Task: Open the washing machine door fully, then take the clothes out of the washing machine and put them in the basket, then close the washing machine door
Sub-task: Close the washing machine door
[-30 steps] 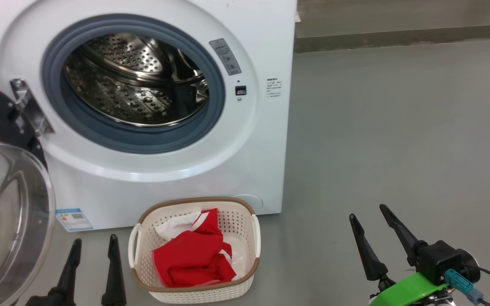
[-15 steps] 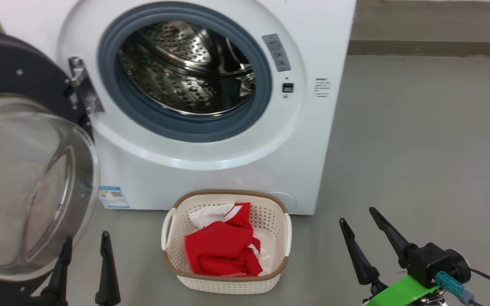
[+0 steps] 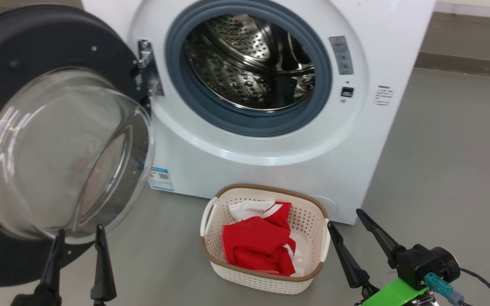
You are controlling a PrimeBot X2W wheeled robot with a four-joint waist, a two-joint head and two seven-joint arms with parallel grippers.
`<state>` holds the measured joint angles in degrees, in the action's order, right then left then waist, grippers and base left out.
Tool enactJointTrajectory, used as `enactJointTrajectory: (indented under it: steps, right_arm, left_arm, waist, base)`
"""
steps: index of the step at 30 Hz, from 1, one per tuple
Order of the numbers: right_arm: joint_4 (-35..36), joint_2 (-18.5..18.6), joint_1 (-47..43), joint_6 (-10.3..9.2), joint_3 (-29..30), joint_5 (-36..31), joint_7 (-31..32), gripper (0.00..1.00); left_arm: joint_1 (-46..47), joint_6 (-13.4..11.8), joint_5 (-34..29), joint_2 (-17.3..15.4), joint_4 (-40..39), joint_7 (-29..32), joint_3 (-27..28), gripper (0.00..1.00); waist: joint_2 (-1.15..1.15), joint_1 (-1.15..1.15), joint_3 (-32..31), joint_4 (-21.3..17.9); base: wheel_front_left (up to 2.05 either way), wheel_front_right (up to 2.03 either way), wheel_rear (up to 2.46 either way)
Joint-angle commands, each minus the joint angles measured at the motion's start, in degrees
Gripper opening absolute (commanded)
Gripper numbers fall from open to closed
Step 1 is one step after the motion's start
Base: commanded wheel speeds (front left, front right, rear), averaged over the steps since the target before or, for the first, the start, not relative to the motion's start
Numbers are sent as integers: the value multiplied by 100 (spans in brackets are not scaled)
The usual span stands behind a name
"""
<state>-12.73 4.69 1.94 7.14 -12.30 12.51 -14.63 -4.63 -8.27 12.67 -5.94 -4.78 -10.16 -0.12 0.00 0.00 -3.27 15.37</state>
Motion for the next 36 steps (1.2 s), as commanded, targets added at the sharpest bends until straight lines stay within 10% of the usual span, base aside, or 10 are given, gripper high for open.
enactJointTrajectory:
  steps: [1,32,35,36]
  right_arm:
    - [173,37,276,35,-149,-11,-37,100]
    - [258,10,323,35,-369,30,-37,100]
    - [245,10,317,35,-392,32,-37,100]
    - [245,10,317,35,-392,32,-37,100]
  left_arm:
    - [92,-38,-75,-88,-196,5,170,100]
    - [-52,-266,-248,-306,-369,179,110,100]
    - [-95,-311,-312,-339,-389,211,97,0]
    - [-95,-311,-312,-339,-389,211,97,0]
  waist:
    - [0,0,-4,214]
    - [0,0,-111,855]
    - [0,0,-126,845]
    - [0,0,-126,845]
  base:
    - [0,0,0]
    - [0,0,0]
    - [0,0,0]
    - [0,0,0]
